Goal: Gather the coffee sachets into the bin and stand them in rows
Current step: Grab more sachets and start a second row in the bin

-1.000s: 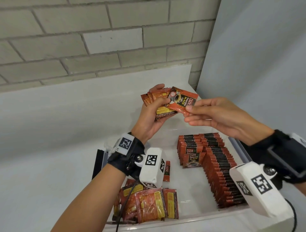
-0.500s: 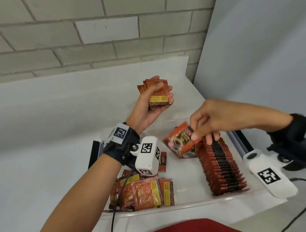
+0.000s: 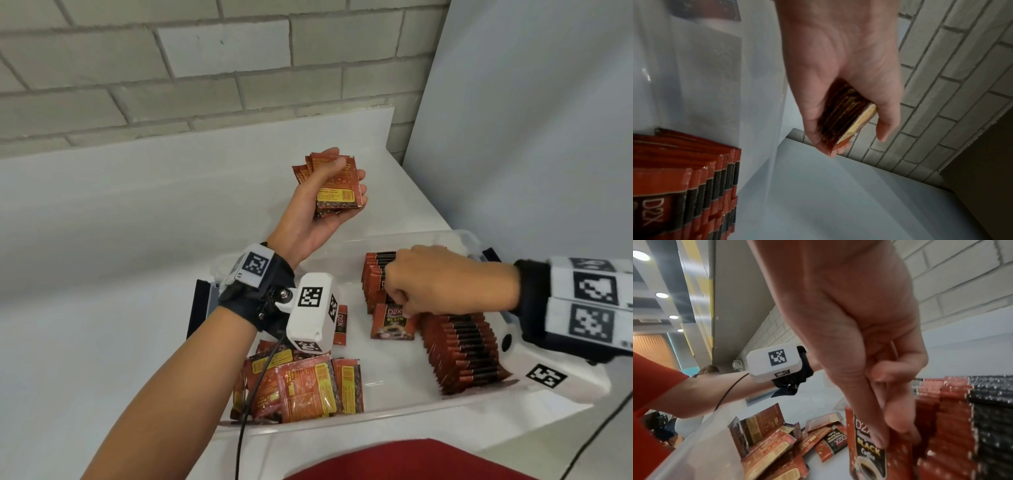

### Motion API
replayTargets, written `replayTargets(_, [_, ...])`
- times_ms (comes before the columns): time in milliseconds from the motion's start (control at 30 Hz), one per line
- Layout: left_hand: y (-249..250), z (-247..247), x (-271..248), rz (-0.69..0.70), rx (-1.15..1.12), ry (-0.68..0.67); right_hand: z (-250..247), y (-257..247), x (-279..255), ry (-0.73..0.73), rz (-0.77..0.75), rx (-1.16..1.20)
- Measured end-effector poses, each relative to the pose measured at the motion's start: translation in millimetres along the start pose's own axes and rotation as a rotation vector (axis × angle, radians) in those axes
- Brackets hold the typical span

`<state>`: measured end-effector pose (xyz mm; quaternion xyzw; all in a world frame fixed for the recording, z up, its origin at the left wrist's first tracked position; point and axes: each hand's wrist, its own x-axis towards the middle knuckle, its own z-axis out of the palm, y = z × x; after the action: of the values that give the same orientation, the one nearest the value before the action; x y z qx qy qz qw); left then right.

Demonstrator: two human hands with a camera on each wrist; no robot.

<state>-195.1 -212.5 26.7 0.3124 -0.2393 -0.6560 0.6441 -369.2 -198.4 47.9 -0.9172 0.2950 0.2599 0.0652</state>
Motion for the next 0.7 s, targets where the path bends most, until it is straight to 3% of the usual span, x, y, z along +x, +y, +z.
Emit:
replayTargets(267, [-1,0,1,0.001,0.003,0.017,-8,11,5,0.149,0.061,-0.099])
replayTargets(700, [-1,2,0,-0.024,-0.004,0.022,-2,15,11,0.104,0.025,-0.117])
